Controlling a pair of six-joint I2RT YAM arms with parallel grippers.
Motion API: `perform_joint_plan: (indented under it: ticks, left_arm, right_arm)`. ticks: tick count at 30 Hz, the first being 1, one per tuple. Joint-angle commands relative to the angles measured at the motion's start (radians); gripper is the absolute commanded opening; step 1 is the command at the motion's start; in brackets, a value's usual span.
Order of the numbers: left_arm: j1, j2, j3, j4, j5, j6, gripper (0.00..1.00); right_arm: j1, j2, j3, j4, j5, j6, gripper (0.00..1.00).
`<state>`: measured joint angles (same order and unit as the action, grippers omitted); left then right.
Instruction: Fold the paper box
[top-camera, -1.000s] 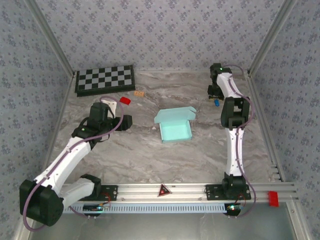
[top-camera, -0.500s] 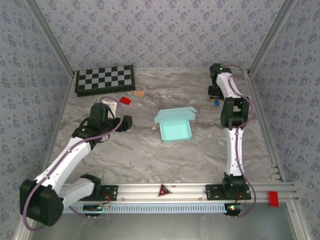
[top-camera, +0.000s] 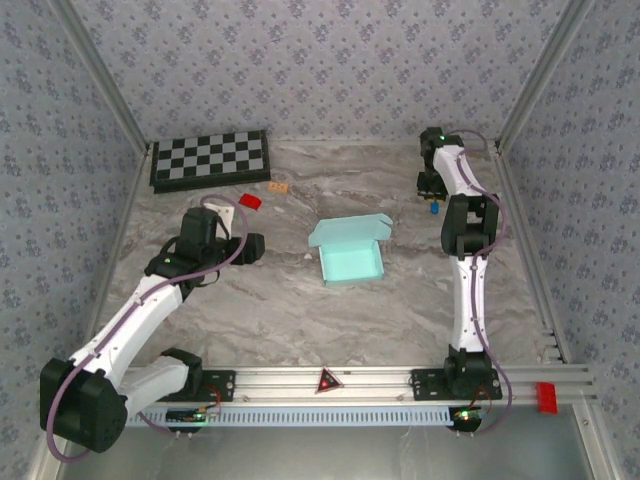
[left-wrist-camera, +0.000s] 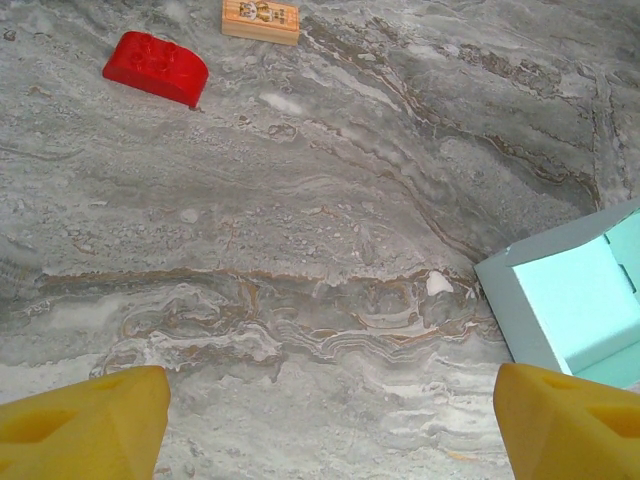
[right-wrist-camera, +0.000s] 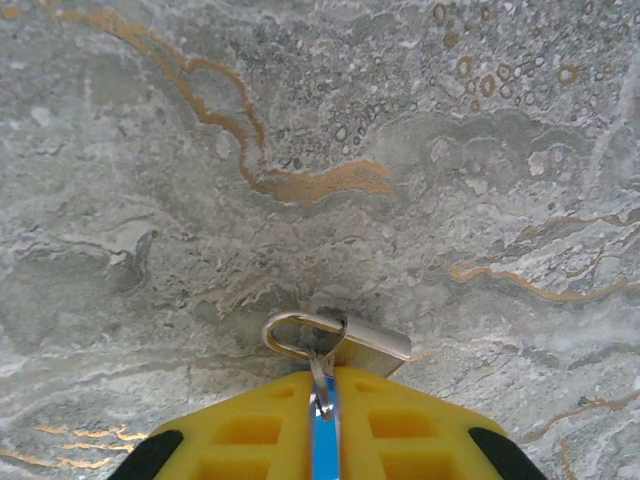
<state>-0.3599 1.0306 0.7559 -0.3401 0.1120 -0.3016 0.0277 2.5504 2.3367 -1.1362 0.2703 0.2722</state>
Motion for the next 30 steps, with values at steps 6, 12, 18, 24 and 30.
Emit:
perform_joint_plan:
  ticks: [6,12,18,24,30]
  left_arm:
    - [0.007,0.004,-0.002,0.018,0.020,-0.010,0.84]
    - [0.007,0.003,-0.002,0.015,0.025,-0.006,0.84]
    - [0.007,0.002,-0.006,0.016,0.017,-0.005,0.84]
    - [0.007,0.007,-0.001,0.017,0.011,-0.014,0.84]
    - [0.006,0.004,0.005,0.020,0.003,-0.017,0.84]
  right_arm:
    - [-0.002,-0.098,-0.135,0.029,0.020,0.014,0.01]
    - [0.002,-0.255,-0.329,0.127,0.023,0.031,0.00]
    - [0.009,-0.477,-0.607,0.262,0.008,0.049,0.00]
    - [0.021,-0.696,-0.840,0.330,-0.004,0.059,0.00]
    - [0.047,-0.951,-1.051,0.358,0.000,0.084,0.00]
